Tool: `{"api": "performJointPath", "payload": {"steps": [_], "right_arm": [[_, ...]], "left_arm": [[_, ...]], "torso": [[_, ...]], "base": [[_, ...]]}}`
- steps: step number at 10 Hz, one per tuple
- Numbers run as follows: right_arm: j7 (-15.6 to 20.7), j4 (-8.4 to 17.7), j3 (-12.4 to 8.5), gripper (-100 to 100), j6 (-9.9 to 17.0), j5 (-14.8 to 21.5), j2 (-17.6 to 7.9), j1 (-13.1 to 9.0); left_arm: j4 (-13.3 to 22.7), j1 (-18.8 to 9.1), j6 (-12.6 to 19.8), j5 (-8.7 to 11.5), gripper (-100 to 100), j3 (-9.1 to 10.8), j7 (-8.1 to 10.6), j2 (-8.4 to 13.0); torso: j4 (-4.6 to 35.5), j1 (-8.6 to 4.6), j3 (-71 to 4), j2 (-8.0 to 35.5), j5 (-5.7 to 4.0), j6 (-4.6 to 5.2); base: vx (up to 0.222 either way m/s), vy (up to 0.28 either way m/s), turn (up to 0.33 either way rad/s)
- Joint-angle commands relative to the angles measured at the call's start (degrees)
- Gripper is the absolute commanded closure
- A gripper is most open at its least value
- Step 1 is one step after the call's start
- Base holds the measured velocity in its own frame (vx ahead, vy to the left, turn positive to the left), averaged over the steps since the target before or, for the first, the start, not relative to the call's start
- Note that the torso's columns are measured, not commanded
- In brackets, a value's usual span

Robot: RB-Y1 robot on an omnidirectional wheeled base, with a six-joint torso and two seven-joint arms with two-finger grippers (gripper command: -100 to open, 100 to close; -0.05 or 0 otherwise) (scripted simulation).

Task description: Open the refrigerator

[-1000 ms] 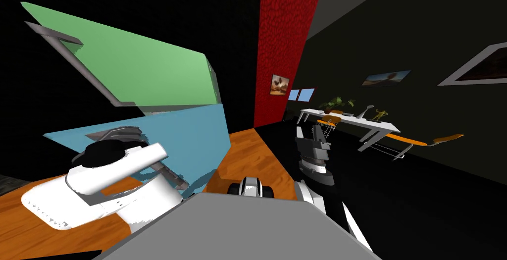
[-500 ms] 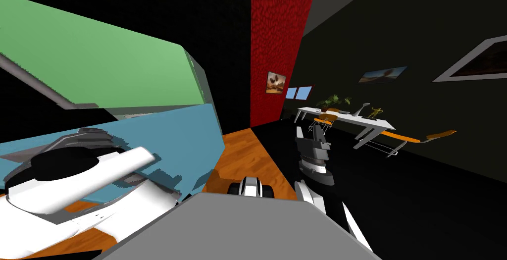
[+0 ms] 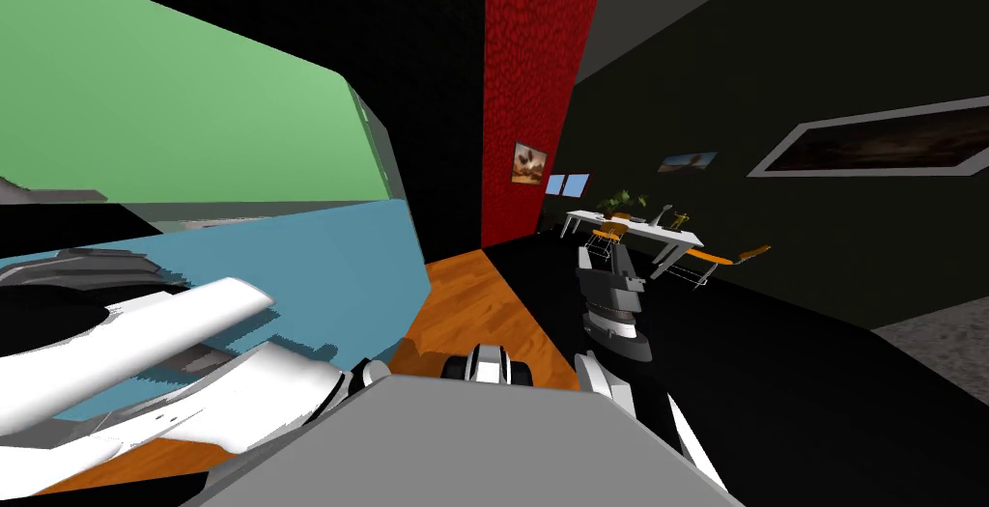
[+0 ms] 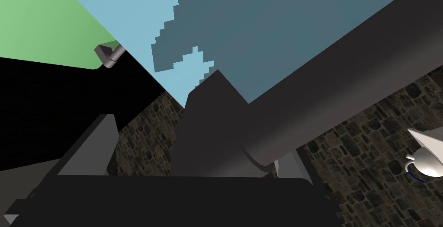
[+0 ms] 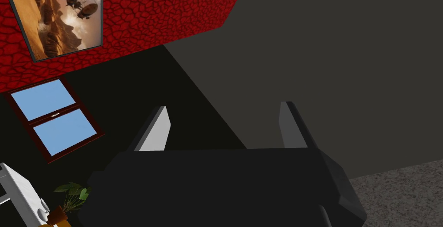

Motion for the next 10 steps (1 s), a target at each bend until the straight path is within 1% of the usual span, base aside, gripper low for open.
{"api": "performJointPath", "payload": {"steps": [1, 2, 3, 4, 5, 10], "right_arm": [[0.00, 0.00, 0.00, 0, 0.00, 0.00, 0.00, 0.00], [0.00, 0.00, 0.00, 0, 0.00, 0.00, 0.00, 0.00], [0.00, 0.00, 0.00, 0, 0.00, 0.00, 0.00, 0.00], [0.00, 0.00, 0.00, 0, 0.00, 0.00, 0.01, 0.01], [0.00, -0.01, 0.00, 0, 0.00, 0.00, 0.01, 0.01], [0.00, 0.00, 0.00, 0, 0.00, 0.00, 0.00, 0.01]], "left_arm": [[-2.15, -2.36, 3.04, -0.14, -100, 2.03, -2.97, 2.34], [-2.74, -3.30, 4.47, -0.11, -100, 2.89, -4.09, 3.36], [-2.74, -3.30, 4.47, -0.11, -100, 2.89, -4.09, 3.36], [-2.19, -2.81, 4.62, -0.15, -100, 2.99, -3.69, 2.33], [-2.11, -2.77, 4.97, -0.05, 0, 3.16, -3.80, 2.24], [-1.53, -2.61, 5.79, -0.10, 0, 3.42, -3.68, 1.54]], "torso": [[0.02, -0.14, -0.04, 0.02, -0.16, 0.07], [0.03, -0.15, -0.08, 0.03, -0.23, 0.08], [0.05, -0.18, -0.15, 0.04, -0.38, 0.12], [0.03, -0.15, -0.14, 0.01, -0.32, 0.06], [-0.01, 0.04, -0.07, -0.02, -0.08, 0.04], [-0.03, 0.63, 0.12, 0.05, 0.42, -0.01]], "base": [[-0.027, 0.000, -0.171], [-0.031, -0.005, -0.127], [-0.020, 0.002, -0.037], [-0.007, 0.007, 0.006], [0.000, 0.000, 0.000], [0.000, 0.000, 0.000]]}}
